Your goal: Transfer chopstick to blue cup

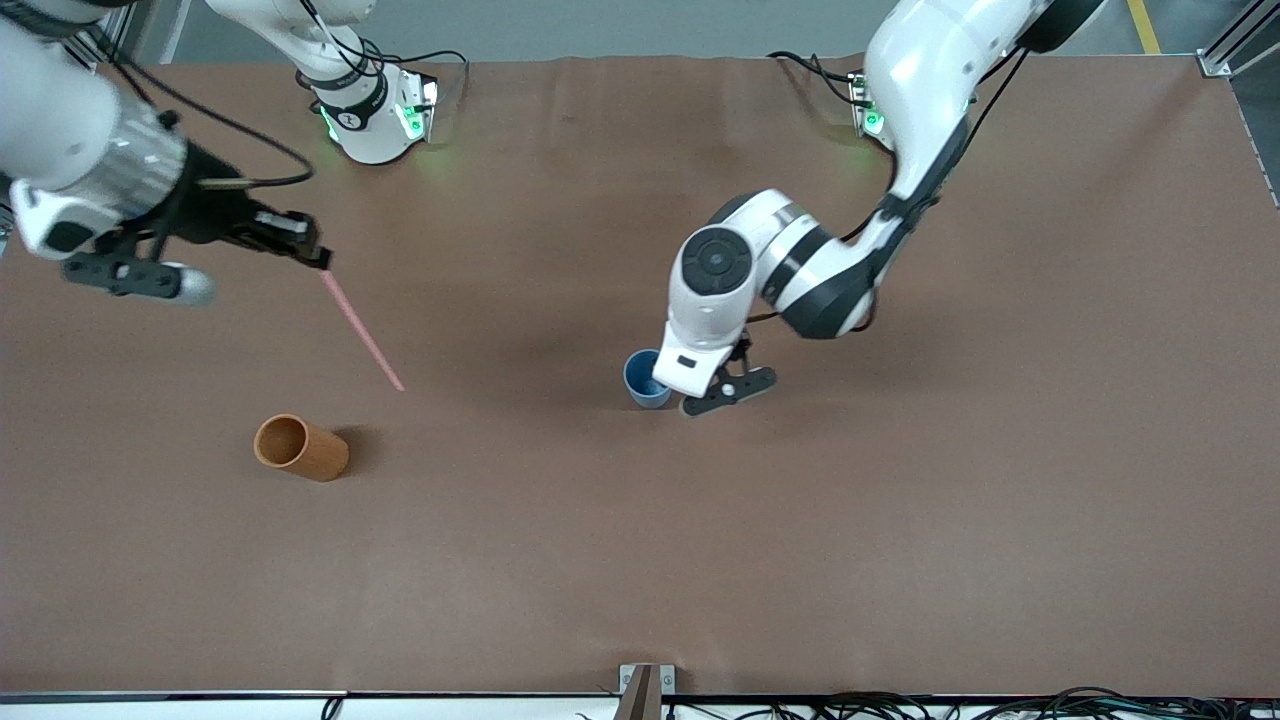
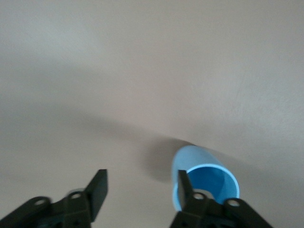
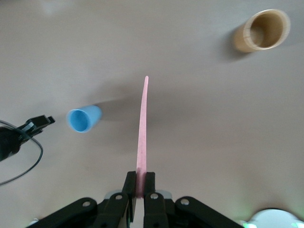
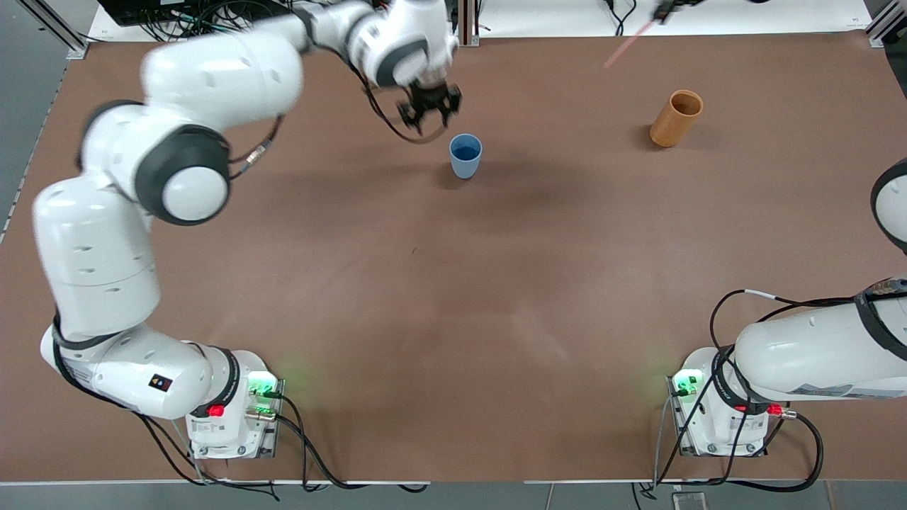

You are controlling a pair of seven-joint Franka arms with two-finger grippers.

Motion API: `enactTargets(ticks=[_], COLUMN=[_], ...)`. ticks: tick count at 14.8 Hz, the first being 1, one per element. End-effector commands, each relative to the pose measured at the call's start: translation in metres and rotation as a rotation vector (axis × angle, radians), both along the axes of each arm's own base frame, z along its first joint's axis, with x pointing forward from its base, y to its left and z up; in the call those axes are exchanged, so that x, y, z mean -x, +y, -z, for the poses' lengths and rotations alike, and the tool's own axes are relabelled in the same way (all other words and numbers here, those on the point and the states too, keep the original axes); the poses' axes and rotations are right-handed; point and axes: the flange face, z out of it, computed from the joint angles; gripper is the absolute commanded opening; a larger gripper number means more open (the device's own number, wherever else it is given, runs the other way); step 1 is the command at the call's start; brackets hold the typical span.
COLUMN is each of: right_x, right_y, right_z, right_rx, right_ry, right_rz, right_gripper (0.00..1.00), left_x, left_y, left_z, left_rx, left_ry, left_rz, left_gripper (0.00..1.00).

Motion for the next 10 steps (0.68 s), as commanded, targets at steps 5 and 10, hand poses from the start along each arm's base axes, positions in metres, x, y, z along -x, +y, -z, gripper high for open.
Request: enactTargets(ticks=[5,10], right_x=[0.014,0.041], right_y=[0.167,0.260], right_z=[0.055,0.126], right_rx=[-0.022,0.054], right_ry=[-0.017,-0.038], right_rz=[0.069,0.020], right_gripper=[0.02,0.02], left_x=[-0.012,-0.005], left_y=[0.176,0.310], left_z=[-0.185,-0.233], left_rx=[0.020,0.028], left_ry=[-0.003,-0.027], left_rz=[0.205,0.334], left_gripper=[1.00,1.00])
